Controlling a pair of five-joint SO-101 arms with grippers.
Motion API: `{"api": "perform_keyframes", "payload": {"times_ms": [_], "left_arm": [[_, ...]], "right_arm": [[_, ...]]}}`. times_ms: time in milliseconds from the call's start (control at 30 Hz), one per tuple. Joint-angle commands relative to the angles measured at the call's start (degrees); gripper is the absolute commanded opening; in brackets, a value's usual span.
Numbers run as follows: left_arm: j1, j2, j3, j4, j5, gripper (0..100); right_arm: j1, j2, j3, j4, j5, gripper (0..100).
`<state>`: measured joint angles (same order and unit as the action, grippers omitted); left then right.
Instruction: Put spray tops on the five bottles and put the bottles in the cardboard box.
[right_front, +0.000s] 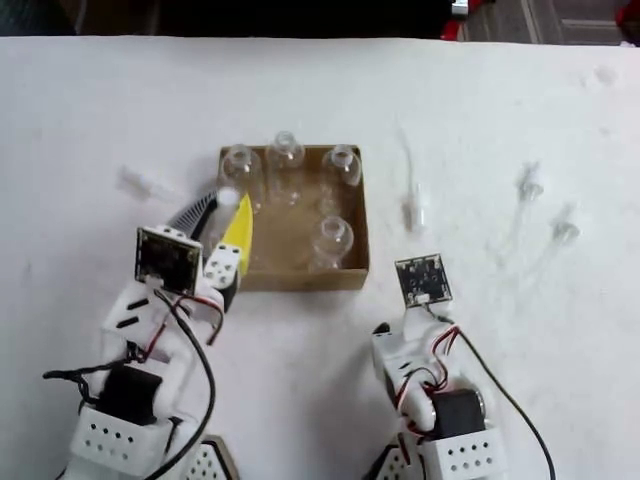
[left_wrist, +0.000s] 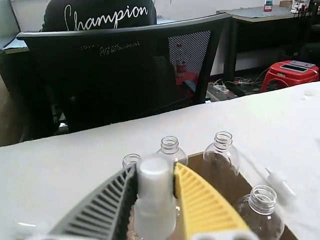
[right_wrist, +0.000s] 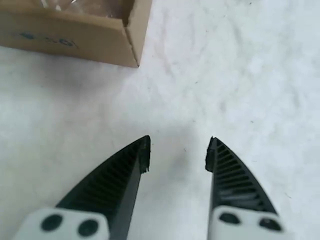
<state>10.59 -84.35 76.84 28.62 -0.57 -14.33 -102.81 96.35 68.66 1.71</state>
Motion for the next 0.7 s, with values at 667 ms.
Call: {"api": "perform_keyframes", "payload": {"times_ms": [667], "left_arm": [[-0.48,-0.66,1.32,0.53,4.13,18]], "right_arm": [[0.31,-0.31,0.53,0.31,0.62,16.3]]}}
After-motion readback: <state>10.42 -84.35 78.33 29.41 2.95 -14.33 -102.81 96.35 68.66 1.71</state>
